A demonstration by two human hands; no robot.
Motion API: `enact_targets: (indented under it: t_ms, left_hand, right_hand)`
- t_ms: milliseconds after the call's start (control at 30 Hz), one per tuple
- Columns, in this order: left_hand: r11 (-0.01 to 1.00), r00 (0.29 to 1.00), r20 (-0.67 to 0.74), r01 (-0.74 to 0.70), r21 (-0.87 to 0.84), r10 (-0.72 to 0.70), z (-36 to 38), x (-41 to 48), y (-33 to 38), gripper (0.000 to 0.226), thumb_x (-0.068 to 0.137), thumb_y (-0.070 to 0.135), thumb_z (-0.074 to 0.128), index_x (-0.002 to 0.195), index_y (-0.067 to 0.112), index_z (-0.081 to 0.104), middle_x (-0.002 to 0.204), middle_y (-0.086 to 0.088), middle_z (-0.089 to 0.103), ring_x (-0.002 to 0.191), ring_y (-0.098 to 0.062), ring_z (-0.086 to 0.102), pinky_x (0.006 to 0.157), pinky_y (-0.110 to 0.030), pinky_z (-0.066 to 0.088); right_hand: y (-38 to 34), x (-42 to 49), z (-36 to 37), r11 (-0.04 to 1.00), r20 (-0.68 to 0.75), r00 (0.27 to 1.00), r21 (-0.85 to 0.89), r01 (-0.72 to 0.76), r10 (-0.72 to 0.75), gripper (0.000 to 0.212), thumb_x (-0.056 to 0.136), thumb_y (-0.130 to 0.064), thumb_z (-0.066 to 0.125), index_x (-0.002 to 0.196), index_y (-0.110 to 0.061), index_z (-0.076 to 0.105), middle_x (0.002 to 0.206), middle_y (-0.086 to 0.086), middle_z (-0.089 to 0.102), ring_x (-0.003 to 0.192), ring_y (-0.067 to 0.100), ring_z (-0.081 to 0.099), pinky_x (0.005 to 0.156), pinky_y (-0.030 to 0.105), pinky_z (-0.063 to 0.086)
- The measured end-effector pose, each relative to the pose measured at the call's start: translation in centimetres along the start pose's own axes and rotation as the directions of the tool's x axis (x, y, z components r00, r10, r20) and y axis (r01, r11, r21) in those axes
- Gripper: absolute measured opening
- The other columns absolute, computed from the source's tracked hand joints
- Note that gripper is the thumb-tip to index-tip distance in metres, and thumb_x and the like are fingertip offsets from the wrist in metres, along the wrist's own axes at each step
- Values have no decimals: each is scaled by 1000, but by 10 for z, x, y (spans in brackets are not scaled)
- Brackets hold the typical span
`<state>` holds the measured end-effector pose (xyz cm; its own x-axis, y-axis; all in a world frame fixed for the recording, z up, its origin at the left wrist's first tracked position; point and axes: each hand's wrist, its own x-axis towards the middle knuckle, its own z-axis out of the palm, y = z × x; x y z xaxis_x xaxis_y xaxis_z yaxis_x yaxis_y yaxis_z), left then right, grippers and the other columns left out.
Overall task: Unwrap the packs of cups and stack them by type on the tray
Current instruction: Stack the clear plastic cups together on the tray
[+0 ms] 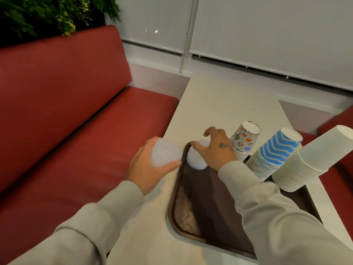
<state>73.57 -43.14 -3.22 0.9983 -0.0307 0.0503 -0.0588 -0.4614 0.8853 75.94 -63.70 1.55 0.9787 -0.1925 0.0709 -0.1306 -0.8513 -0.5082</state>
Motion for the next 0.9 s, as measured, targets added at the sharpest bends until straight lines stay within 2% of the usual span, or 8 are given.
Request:
enact_targets:
  t_ms: [67,133,200,267,400,633,733,900]
  left_hand:
    - [1000,1000,7,-4,18,4,0,-1,3,78,65,65,79,130,48,40,125,15,53,116,-16,51,95,-42,51]
    - [1000,1000,5,-8,18,8,0,-4,9,77,65,64,79,130,49,41,124,15,54,114,-16,52,94,-40,51]
    - [1000,1000,7,-19,15,18,0,-6,13,73,64,63,79,127,51,42,120,15,55,111,-15,55,89,-38,52]
    - [1000,999,30,-24,13,24,-1,-8,19,73,61,68,75,124,54,41,118,16,56,109,-15,56,86,-39,53]
    - [996,998,51,-38,80,34,-3,-10,23,73,61,72,73,122,59,36,118,15,54,110,-19,55,87,-46,55]
    - [995,997,42,-73,67,70,-4,-14,21,73,64,64,79,125,54,39,119,17,55,110,-15,55,87,-40,55]
    - [996,998,36,-51,77,49,-2,-10,16,79,63,67,78,130,50,39,123,14,54,112,-15,53,87,-34,51]
    - [995,1000,-1,-24,100,25,-1,-3,6,83,63,69,78,133,46,40,130,12,52,115,-17,50,90,-32,44]
  right_hand:
    - [-13,-6,-10,985,-10,999,168,43,-41,43,88,-53,65,115,-21,55,125,-2,54,113,17,54,86,27,39]
    - [-28,-16,-18,949,153,986,315,21,-72,42,80,-64,68,105,-31,58,116,-13,60,104,8,60,82,25,44]
    - [-40,-24,-20,943,319,941,333,-2,-110,46,70,-73,69,98,-37,58,113,-19,61,102,8,62,86,31,49]
    - [-46,-30,-17,957,372,919,289,21,-133,44,71,-71,70,98,-39,56,116,-17,58,107,11,59,87,33,49]
    - [-50,-34,-16,963,322,939,268,35,-124,40,73,-59,75,98,-33,57,111,-9,60,104,14,58,84,36,56]
    - [-42,-31,-14,937,291,952,350,-9,-99,37,71,-58,77,93,-32,64,106,-9,67,99,10,63,84,31,54]
    - [-36,-25,-15,914,272,960,402,-47,-70,41,63,-61,77,89,-31,66,97,-8,70,94,12,67,87,38,56]
    - [-23,-6,-27,911,122,992,403,-85,39,40,64,-56,77,92,-29,65,98,-5,68,94,14,65,81,37,54]
